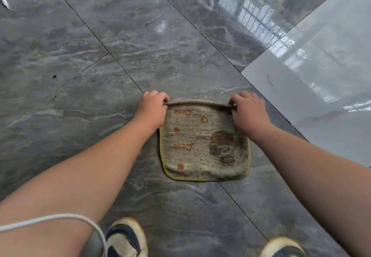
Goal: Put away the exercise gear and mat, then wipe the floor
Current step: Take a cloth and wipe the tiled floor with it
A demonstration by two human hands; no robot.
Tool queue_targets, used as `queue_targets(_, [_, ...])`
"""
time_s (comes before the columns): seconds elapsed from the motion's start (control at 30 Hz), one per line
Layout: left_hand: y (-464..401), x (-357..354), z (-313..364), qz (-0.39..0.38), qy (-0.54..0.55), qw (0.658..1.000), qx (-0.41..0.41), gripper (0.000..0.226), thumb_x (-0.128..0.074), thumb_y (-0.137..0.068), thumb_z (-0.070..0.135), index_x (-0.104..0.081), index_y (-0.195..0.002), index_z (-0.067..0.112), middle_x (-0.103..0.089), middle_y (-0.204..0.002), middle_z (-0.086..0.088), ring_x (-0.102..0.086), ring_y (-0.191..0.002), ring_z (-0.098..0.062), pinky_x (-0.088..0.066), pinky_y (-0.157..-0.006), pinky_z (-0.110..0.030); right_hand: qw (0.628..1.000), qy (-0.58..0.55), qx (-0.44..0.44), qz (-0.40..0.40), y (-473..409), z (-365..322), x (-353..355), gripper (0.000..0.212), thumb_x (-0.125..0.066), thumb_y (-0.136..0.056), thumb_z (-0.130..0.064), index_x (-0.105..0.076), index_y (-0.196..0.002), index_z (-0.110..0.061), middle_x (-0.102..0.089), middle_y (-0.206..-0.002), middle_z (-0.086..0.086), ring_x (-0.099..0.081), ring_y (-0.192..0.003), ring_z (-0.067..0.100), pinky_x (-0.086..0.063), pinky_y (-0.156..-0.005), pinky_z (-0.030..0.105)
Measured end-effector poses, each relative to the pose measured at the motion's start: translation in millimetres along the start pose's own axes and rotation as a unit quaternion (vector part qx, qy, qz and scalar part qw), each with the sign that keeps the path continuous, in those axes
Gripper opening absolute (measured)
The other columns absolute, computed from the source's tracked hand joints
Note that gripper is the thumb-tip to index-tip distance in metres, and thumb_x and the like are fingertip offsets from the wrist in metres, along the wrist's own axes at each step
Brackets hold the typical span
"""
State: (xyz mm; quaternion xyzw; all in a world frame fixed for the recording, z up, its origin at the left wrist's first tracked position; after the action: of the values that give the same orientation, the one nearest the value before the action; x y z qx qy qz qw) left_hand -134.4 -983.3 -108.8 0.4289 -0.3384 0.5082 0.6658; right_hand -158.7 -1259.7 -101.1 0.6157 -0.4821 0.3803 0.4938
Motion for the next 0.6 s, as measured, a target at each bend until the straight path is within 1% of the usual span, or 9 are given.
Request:
queue_targets(0.07, [0.7, 6.9, 1.1, 0.004, 0.005, 1.0, -0.019, 0.01, -0.059, -0.09, 0.011, -0.064, -0.096, 0.018, -0.055, -0.097, -0.003, -0.047, -0.103, -0.029, -0.041, -0.091, -0.04, 1.0, 0.001, 0.011, 0.014, 3.1, 0.3, 9.6, 0.017, -0.054, -0.089, -0.014, -0.062, -0.101, -0.023, -0.055, -0.108, 0.002, -0.045, -0.108, 0.03, -0.035, -0.089, 0.044])
queue_targets(0.17, [13.5, 22.2, 4.4, -0.003, 0.051, 0.996, -0.074, 0.011, -0.061, -0.089, 0.009, -0.065, -0.094, 0.018, -0.053, -0.094, 0.002, -0.05, -0.097, -0.022, -0.043, -0.087, -0.036, 0.998, -0.019, 0.057, 0.016, 16.8, 0.9, 25.0, 0.016, -0.053, -0.088, -0.012, -0.058, -0.098, -0.024, -0.057, -0.103, -0.002, -0.05, -0.102, 0.025, -0.033, -0.091, 0.042])
queue_targets(0.23, [29.6, 33.8, 6.0, -0.009, 0.074, 0.99, -0.121, 0.014, -0.065, -0.087, 0.007, -0.067, -0.094, 0.019, -0.055, -0.092, 0.003, -0.054, -0.09, -0.017, -0.046, -0.083, -0.036, 0.994, -0.04, 0.102, 0.015, 33.4, 0.2, 35.8, 0.018, -0.055, -0.085, -0.009, -0.057, -0.096, -0.024, -0.061, -0.095, -0.005, -0.055, -0.093, 0.022, -0.032, -0.09, 0.039])
queue_targets(0.3, [51.4, 37.6, 11.2, -0.037, 0.074, 0.979, -0.186, 0.016, -0.066, -0.085, 0.005, -0.068, -0.096, 0.017, -0.058, -0.093, 0.003, -0.055, -0.088, -0.014, -0.048, -0.084, -0.034, 0.988, -0.047, 0.149, 0.02, 55.0, -2.0, 42.4, 0.02, -0.061, -0.082, -0.007, -0.058, -0.094, -0.023, -0.06, -0.088, -0.007, -0.057, -0.085, 0.023, -0.033, -0.086, 0.038])
queue_targets(0.37, [76.0, 34.3, 16.4, -0.08, 0.064, 0.963, -0.248, 0.017, -0.064, -0.084, 0.006, -0.068, -0.098, 0.016, -0.06, -0.095, 0.001, -0.057, -0.09, -0.015, -0.046, -0.086, -0.03, 0.979, -0.046, 0.196, 0.025, 79.5, -7.5, 40.6, 0.016, -0.064, -0.083, -0.01, -0.06, -0.092, -0.023, -0.059, -0.083, -0.008, -0.058, -0.079, 0.022, -0.036, -0.08, 0.038])
queue_targets(0.43, [97.9, 28.3, 18.0, -0.112, 0.053, 0.951, -0.282, 0.019, -0.065, -0.083, 0.005, -0.068, -0.099, 0.016, -0.06, -0.096, -0.001, -0.056, -0.091, -0.016, -0.045, -0.086, -0.028, 0.969, -0.035, 0.242, 0.027, 101.7, -11.2, 32.2, 0.005, -0.06, -0.087, -0.018, -0.061, -0.091, -0.021, -0.06, -0.082, -0.005, -0.058, -0.077, 0.024, -0.038, -0.076, 0.04])
queue_targets(0.5, [120.8, 20.4, 22.2, -0.128, 0.031, 0.937, -0.323, 0.019, -0.065, -0.084, 0.004, -0.069, -0.099, 0.014, -0.061, -0.096, -0.004, -0.056, -0.09, -0.017, -0.045, -0.084, -0.026, 0.957, -0.014, 0.288, 0.021, 121.6, -11.8, 18.5, 0.007, -0.057, -0.091, -0.024, -0.063, -0.091, -0.02, -0.062, -0.083, -0.003, -0.059, -0.076, 0.025, -0.04, -0.074, 0.04])
queue_targets(0.6, [150.1, 3.2, 28.6, -0.151, 0.007, 0.916, -0.373, 0.017, -0.054, -0.089, 0.016, -0.068, -0.098, 0.013, -0.062, -0.093, -0.006, -0.057, -0.085, -0.021, -0.046, -0.079, -0.028, 0.939, 0.006, 0.343, -0.01, 148.1, -12.0, -0.9, 0.006, -0.058, -0.09, -0.023, -0.063, -0.092, -0.02, -0.061, -0.084, -0.002, -0.059, -0.078, 0.025, -0.043, -0.073, 0.041])
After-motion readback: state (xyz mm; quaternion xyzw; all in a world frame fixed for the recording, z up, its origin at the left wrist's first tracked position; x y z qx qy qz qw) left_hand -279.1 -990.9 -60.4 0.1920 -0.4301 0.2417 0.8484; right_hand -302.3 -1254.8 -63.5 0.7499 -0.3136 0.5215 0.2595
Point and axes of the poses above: each hand's wrist, its own y-axis away from the middle knuckle, its own x-axis out of the back of the hand, z = x × y, the point moved 9 cm from there along -y, towards the middle knuckle
